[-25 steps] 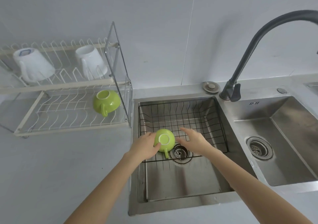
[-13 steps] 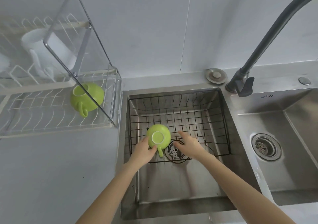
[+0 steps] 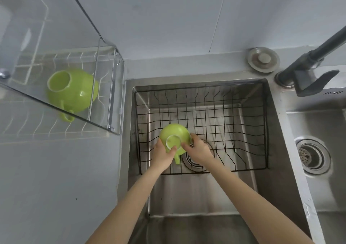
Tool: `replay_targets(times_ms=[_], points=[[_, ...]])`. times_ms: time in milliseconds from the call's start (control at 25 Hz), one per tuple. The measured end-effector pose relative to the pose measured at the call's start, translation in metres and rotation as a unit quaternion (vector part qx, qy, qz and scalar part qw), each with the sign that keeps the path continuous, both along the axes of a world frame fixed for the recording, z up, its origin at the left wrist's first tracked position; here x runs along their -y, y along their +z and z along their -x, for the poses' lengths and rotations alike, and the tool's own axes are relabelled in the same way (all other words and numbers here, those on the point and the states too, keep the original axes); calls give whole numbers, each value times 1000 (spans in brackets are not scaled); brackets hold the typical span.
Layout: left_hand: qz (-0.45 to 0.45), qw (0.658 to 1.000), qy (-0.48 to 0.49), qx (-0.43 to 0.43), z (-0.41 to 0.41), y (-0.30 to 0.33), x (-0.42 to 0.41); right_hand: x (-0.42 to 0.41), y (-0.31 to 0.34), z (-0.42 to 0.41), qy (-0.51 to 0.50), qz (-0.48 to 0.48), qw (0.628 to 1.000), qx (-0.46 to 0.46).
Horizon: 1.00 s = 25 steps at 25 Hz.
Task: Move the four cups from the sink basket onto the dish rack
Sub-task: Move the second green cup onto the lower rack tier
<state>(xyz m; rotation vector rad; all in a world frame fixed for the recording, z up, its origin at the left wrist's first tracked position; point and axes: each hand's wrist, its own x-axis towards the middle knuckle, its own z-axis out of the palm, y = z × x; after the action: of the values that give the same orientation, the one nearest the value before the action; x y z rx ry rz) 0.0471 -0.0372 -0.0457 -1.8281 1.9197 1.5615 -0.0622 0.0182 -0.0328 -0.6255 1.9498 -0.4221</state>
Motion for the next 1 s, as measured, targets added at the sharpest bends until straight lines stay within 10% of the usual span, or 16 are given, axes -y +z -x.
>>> replay_targets(times_ms=[1000], points=[[26,993,24,-114,-3,34,1,-28,20,4,-97,107,989,-38]])
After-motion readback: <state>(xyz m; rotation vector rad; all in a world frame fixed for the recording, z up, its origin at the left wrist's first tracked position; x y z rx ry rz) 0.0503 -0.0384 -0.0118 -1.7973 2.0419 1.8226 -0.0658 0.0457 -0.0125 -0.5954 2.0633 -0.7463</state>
